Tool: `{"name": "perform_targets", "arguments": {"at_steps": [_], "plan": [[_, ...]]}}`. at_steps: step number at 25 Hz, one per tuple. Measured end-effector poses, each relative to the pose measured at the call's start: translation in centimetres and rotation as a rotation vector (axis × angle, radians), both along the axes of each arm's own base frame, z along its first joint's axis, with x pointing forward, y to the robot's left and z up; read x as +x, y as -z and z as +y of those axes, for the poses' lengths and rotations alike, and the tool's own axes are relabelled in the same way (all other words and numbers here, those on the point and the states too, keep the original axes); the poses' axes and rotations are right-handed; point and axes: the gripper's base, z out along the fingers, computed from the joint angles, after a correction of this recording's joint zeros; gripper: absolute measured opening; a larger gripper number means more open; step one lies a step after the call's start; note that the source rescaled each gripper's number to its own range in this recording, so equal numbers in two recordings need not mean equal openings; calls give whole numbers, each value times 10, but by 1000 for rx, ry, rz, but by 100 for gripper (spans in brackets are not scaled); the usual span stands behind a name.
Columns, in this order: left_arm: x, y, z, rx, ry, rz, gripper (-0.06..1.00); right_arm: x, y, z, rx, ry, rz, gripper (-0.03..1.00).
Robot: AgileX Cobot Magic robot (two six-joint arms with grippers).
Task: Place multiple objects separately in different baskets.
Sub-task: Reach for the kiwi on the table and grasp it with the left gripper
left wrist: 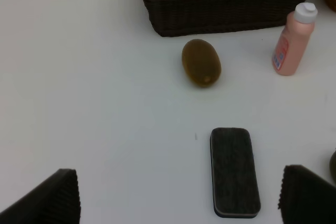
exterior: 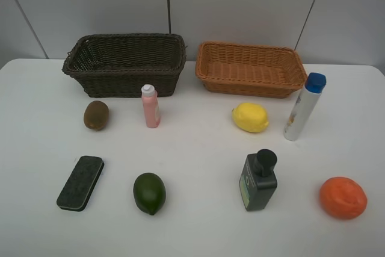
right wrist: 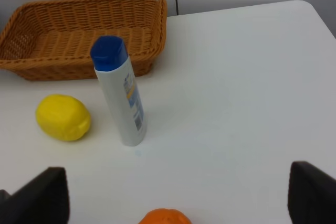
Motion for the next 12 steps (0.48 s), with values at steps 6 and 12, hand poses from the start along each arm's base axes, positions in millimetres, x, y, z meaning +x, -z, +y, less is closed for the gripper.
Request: {"name": "perform_targets", "arguments": {"at_steps": [6, 12], "plan": [[0, 0, 0, 0, 0, 0, 99, 0, 0, 0, 0, 0, 0, 98], [0, 0, 0, 0, 0, 0, 99, 0, 0, 0, 0, 0, 0, 98]]}}
